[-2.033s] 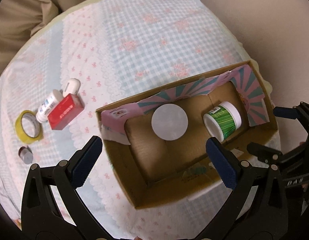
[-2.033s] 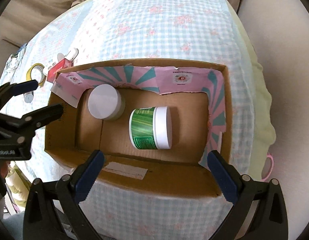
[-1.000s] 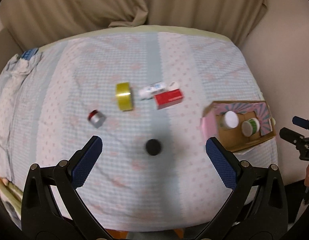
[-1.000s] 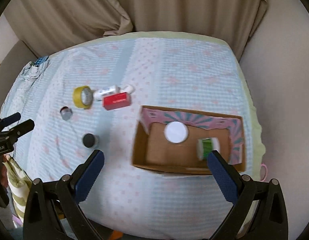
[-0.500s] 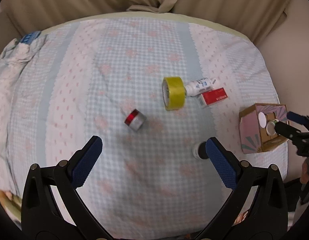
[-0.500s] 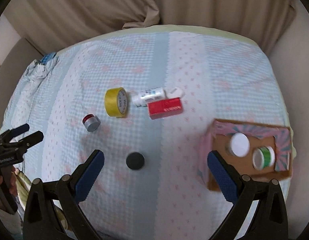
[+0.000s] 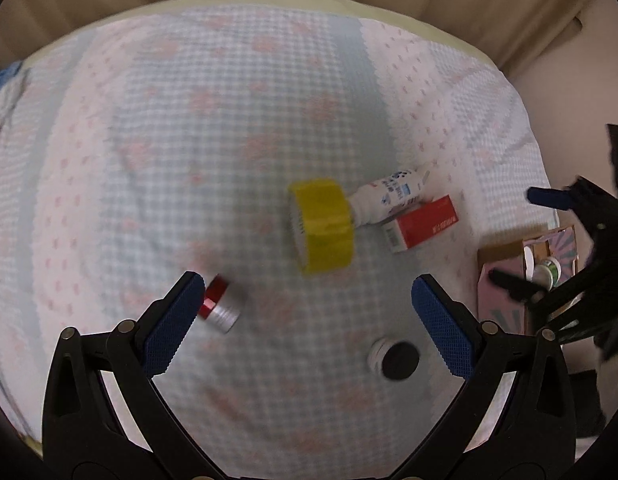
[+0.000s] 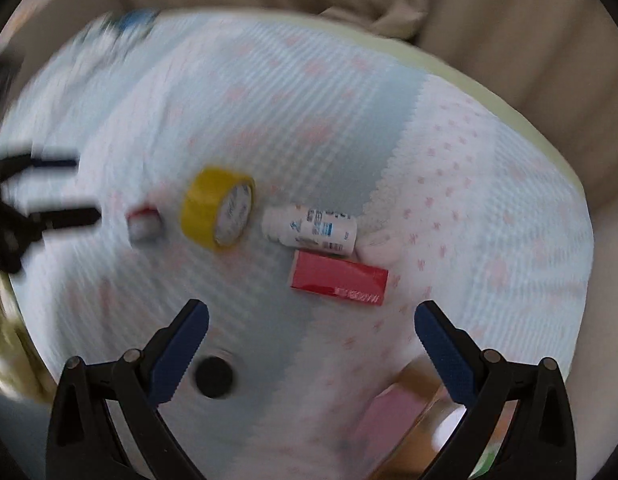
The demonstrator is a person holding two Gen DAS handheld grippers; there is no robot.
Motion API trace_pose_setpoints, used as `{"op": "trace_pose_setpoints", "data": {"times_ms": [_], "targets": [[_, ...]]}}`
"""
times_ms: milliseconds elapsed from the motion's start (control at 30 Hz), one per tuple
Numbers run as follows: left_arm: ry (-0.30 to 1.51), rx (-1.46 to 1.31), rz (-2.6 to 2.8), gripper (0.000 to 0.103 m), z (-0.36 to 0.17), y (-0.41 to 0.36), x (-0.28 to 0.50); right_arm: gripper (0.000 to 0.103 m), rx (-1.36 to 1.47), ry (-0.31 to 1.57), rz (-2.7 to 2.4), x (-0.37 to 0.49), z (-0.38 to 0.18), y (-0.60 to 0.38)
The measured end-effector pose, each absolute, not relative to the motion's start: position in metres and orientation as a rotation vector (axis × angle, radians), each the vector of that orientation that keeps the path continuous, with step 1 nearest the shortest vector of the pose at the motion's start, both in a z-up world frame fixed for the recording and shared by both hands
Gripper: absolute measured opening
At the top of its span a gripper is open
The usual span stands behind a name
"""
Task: Organize rigid objects
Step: 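Grasp the yellow tape roll with left tool while right tool grasps red MARUBI box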
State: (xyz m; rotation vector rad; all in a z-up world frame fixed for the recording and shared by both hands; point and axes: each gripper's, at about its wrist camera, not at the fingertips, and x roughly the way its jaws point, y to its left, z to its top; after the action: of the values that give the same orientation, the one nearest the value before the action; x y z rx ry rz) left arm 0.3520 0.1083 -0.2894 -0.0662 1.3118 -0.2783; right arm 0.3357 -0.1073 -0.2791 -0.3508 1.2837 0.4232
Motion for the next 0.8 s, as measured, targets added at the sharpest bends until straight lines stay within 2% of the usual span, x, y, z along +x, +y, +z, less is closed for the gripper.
{"op": "trace_pose_setpoints", "data": {"times_ms": [200,300,400,533,633,733,800], "targets": [[1.359,-0.037,-0.276,0.103,-0.331,0.085,0.383,0.1,-0.708,1.317,0.592,0.351,-0.345,-0.108],[1.386,-0.035,-0.273,0.103,-0.352,0.08,0.392,0.088,-0.868,1.311,0.659,0.354,-0.376,-0.109],[1.415,-0.036,-0.269,0.098,-0.371,0.076,0.398,0.076,-1.021,1.309,0.741,0.352,-0.405,-0.108],[1.445,-0.068,-0.254,0.095,-0.389,0.074,0.404,0.073,-1.168,1.247,0.827,0.344,-0.425,-0.103],[1.468,-0.088,-0.251,0.087,-0.399,0.072,0.409,0.066,-1.251,1.208,0.89,0.34,-0.433,-0.099],[1.484,-0.092,-0.25,0.085,-0.408,0.068,0.414,0.059,-1.33,1.185,0.935,0.338,-0.441,-0.095],[1.495,-0.096,-0.253,0.075,-0.413,0.063,0.418,0.056,-1.37,1.178,0.955,0.337,-0.445,-0.093]]}}
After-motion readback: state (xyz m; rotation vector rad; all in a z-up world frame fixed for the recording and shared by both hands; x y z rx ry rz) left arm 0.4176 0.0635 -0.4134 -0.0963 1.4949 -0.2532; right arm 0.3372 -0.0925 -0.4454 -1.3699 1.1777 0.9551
